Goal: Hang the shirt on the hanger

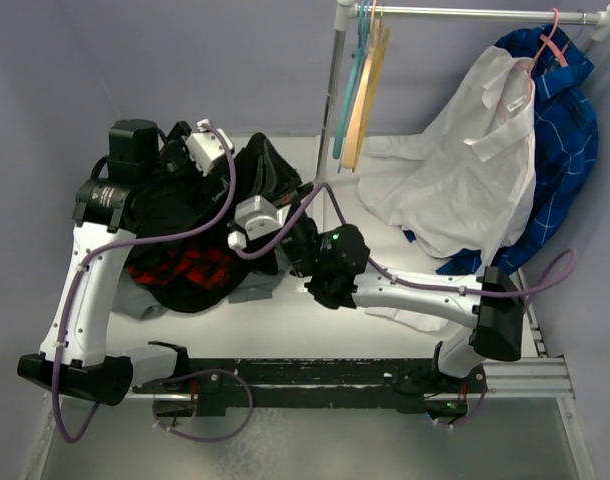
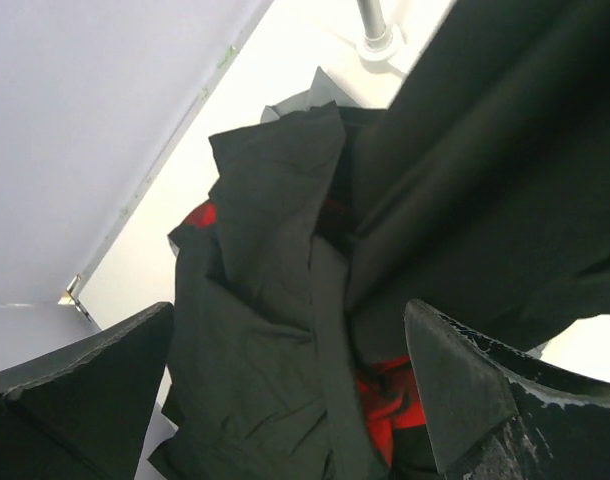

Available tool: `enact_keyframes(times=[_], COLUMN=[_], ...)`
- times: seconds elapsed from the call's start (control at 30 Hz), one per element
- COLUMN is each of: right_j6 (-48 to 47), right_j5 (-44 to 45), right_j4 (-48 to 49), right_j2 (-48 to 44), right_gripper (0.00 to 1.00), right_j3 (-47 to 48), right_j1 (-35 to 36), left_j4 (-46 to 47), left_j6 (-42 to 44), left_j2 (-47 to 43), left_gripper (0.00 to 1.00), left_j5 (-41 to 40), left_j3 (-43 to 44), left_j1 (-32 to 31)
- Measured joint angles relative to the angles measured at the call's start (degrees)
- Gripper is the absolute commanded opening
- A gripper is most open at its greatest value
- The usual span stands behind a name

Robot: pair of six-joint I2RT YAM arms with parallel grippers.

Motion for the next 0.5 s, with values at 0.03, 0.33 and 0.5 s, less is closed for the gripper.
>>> enact_keyframes(times=[0.03,0.33,0.5], right_j6=[-0.37,-1.70,-1.81], right_j5=[0.24,1.05,-0.28], right_j4=[-1.99,-14.19,-19.06], right_j2=[-0.24,-1.60,-2.56], right_gripper=[0.00,0.00,0.00], right_j3=[1.79,19.85,27.58], right_j1=[-0.31,-3.13,-3.13], left_j4=[0.24,6.32,9.25], left_j6=[0.00,-2.23,-4.48], left_j2=[-0.44,-0.79,-0.35], left_gripper=[1.00,0.99,0.99], left_j5=[-0.22,-6.86,-10.27], left_j3=[-1.03,-2.16,-0.85], left_j1=[0.00,0.00,0.07])
